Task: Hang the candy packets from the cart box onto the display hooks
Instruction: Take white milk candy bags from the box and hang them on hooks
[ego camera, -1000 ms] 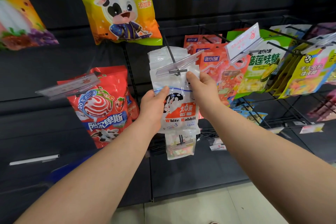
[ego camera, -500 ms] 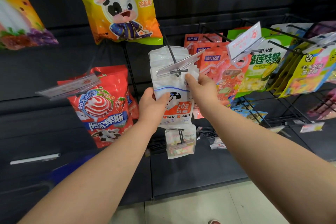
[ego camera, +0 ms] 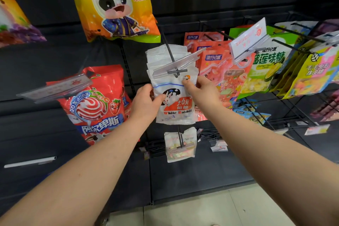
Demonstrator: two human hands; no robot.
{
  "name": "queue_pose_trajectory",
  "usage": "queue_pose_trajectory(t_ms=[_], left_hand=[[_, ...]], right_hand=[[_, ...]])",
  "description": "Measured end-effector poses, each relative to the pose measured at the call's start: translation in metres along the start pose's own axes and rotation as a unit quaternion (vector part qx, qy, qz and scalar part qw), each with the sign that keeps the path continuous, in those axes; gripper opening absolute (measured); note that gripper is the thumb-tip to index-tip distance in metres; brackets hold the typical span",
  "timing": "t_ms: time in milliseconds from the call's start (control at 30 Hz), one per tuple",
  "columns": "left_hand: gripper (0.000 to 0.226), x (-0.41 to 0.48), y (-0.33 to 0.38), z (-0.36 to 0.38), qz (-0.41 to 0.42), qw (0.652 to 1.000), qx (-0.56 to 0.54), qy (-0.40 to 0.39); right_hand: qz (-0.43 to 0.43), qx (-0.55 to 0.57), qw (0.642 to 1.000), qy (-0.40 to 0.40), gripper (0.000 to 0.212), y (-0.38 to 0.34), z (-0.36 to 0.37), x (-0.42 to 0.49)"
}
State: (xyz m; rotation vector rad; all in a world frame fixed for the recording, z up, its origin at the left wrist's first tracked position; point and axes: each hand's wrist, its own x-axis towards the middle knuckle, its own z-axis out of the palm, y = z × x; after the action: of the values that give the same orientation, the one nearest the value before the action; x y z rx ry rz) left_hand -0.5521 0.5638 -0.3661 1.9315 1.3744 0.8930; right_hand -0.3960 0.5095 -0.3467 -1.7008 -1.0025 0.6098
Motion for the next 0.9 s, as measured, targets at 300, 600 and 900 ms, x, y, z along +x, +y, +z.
queue_pose_trajectory(t_ms=[300,600,900], left_hand=[[0.028,0.030,0.002,0.003,-0.012,0.999,0.041,0.016],[0.033,0.026,0.006,0.000,-0.019,0.997,0.081,-0.006],[0.063,-0.017,0.021,-0.029,-0.013,0.962,0.263,-0.068]], right_hand=[[0.023,-0.014,1.000,-0.015,0.027,-0.006,0.012,0.032],[0.048,-0.034,0.997,-0.041,0.030,-0.014,0.008,0.030],[-0.066,-0.378,0.921,-0.068,0.041,-0.020,-0.021,-0.017]])
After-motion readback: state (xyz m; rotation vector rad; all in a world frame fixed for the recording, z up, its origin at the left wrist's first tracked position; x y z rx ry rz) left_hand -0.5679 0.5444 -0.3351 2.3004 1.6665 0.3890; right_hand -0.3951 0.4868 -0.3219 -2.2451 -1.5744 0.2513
